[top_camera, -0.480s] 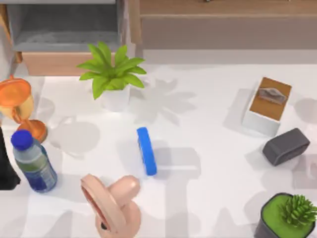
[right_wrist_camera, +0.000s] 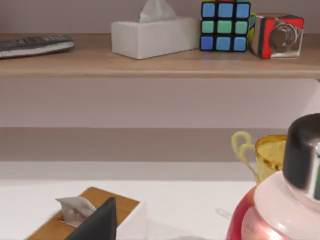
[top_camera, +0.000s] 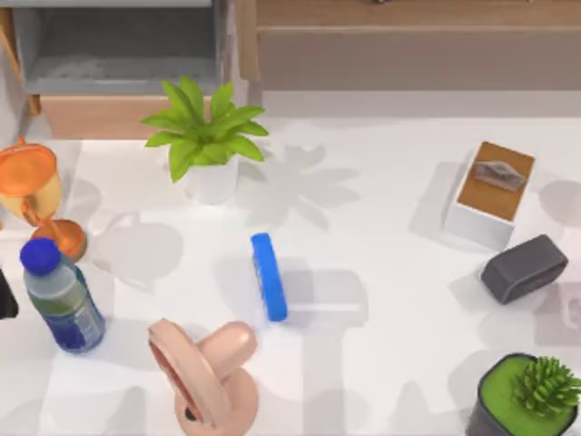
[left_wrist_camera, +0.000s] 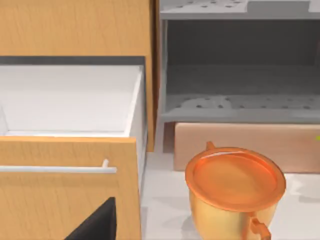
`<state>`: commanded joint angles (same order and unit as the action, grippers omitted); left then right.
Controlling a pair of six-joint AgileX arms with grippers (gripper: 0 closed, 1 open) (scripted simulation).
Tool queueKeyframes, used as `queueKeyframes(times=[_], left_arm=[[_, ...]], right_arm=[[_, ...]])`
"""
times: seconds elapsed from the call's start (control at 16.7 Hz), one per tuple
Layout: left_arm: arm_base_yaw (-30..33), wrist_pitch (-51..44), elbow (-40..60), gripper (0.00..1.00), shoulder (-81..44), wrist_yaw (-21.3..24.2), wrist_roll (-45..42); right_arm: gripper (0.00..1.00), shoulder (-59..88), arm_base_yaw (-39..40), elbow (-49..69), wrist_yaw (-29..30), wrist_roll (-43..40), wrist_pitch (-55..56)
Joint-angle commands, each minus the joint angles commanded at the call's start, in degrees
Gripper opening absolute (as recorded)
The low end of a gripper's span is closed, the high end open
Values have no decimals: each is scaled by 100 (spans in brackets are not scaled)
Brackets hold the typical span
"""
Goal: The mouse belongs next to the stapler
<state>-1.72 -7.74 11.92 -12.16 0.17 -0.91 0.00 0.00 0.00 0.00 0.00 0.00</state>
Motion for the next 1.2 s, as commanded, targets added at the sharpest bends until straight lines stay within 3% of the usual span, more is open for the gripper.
queueKeyframes(times=[0.24, 0.84, 1.2], left_arm=[[-251, -1085, 1955, 100, -1991, 22, -126], [-1084, -4411, 8369, 100, -8691, 74, -508], [-1569, -6087, 11401, 100, -11855, 89, -692]], right_arm=[[100, 0, 0, 0, 0, 0, 0], [100, 0, 0, 0, 0, 0, 0], [100, 0, 0, 0, 0, 0, 0]])
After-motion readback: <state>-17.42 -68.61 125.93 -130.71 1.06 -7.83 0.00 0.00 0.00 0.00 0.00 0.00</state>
